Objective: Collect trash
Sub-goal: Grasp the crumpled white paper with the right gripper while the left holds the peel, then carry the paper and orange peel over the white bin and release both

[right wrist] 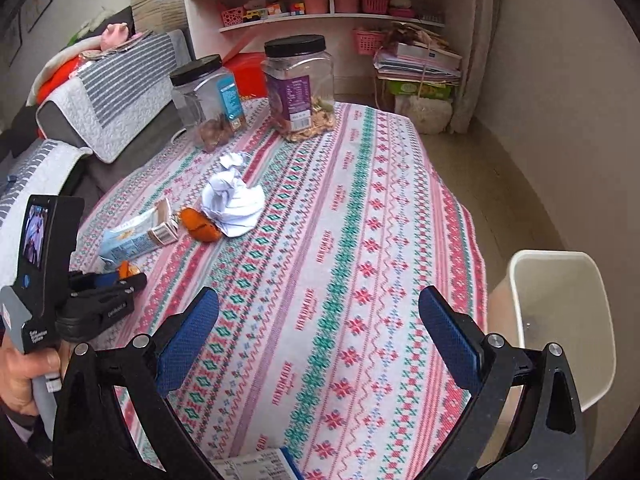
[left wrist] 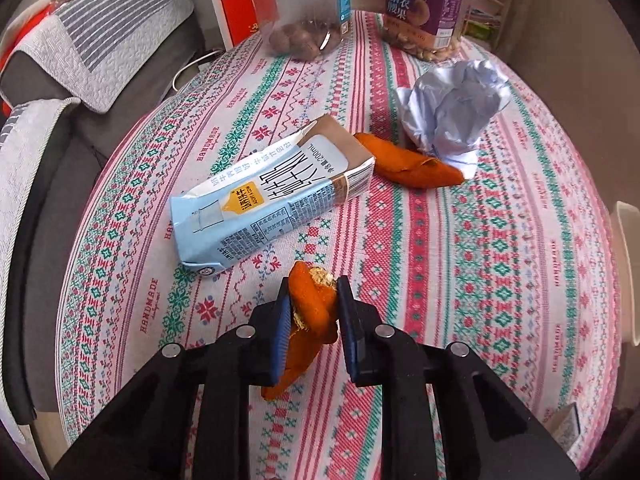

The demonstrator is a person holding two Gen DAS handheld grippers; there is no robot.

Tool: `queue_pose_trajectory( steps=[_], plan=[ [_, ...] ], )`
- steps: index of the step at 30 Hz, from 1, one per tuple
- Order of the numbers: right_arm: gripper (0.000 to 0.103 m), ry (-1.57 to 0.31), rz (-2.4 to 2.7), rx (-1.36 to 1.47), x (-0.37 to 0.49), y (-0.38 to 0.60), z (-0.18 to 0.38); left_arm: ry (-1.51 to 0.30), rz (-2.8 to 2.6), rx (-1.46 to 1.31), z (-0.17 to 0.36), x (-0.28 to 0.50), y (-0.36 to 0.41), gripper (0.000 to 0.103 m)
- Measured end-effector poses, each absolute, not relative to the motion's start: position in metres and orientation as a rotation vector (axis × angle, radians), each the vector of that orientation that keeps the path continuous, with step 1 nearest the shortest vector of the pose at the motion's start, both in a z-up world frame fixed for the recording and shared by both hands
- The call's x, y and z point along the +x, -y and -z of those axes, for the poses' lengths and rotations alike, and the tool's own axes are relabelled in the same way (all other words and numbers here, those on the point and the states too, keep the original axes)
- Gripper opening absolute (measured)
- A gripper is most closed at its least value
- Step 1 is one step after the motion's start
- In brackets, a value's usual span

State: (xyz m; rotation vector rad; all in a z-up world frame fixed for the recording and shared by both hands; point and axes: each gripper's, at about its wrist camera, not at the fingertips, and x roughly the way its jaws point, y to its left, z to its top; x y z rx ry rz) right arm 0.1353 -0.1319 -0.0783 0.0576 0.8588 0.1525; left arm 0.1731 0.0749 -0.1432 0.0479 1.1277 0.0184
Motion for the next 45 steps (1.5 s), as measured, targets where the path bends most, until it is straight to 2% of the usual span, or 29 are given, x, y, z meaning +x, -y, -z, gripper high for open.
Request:
queue_pose_trajectory(
  steps=[7,15,16,17,18,20,21,22,38,45],
  plan=[
    [0.096,-0.805,-0.248,0.107,0.197,0.097,0.082,-0.982,0.048,0.025,0.065,0.147,-0.082,0.022],
    [0.095,-0.882,-0.263,0.116,0.250,0.064,0.110,-0.985,0.020,-0.055,0.059,0.156,-0.100,0.022],
    [0.091,-0.891,-0.271,0.107,0.253,0.060,0.113,-0.981,0.020,-0.061,0.057,0.157,-0.103,0.022],
    [0.078,-0.905,-0.277,0.100,0.256,0.058,0.116,-0.976,0.019,-0.068,0.055,0.159,-0.104,0.022],
    [0.070,-0.928,-0.285,0.099,0.259,0.056,0.119,-0.974,0.018,-0.074,0.054,0.159,-0.105,0.022],
    [0.033,-0.975,-0.298,0.109,0.264,0.053,0.125,-0.970,0.011,-0.080,0.053,0.161,-0.107,0.022],
    [0.023,-0.987,-0.303,0.114,0.264,0.053,0.125,-0.967,0.005,-0.081,0.052,0.161,-0.109,0.022],
    [0.019,-0.988,-0.302,0.117,0.263,0.053,0.123,-0.961,-0.001,-0.085,0.052,0.161,-0.112,0.022],
    [0.019,-0.785,-0.293,0.037,0.196,0.075,0.020,-0.858,-0.023,-0.139,0.025,0.150,-0.133,0.022],
    [0.019,-0.718,-0.282,0.029,0.165,0.100,-0.002,-0.839,-0.016,-0.120,0.024,0.147,-0.123,0.022]
  ],
)
